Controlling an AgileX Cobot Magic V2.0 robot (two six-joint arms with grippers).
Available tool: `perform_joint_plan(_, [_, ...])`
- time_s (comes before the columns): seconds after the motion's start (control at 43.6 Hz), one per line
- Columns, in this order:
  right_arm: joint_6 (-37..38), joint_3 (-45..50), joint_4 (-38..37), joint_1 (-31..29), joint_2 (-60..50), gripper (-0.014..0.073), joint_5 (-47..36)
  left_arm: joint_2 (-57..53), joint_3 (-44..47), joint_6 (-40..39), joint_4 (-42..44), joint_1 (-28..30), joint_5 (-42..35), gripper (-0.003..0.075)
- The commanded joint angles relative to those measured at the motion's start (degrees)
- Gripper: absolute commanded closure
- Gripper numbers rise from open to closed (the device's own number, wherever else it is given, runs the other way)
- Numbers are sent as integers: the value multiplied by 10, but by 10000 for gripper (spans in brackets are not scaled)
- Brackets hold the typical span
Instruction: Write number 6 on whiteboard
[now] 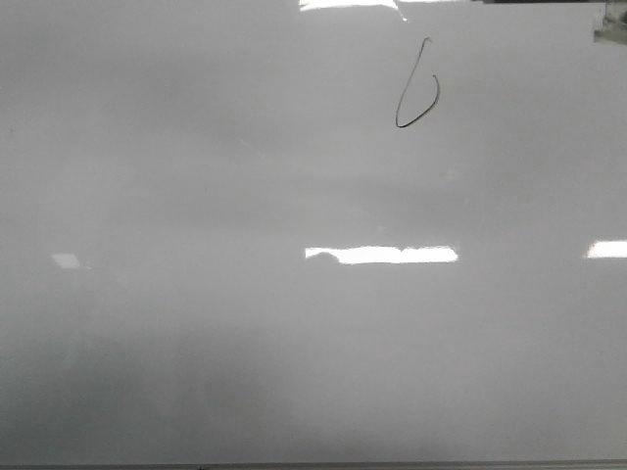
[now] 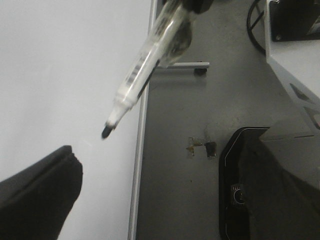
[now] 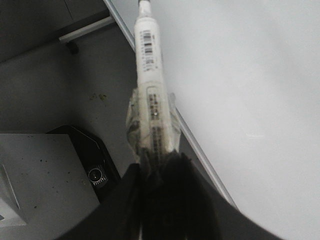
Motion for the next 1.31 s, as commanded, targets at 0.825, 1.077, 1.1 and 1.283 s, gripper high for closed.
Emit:
perform_joint_plan(0.825, [-61,-15,29,0,-4,651,-16,97,-103,90,-69,-9,-10,480])
perform_joint_plan(1.077, [-61,-15,33,0,-4,612,-17,97,-103,90,-63,-9,-8,623])
perform_joint_plan(1.1, [-61,-15,33,0,-4,586,-16,97,-103,90,-63,-9,-8,624])
perform_joint_plan(1.283, [-61,-15,33,0,-4,274,-17,97,-103,82,-50,-9,-8,624])
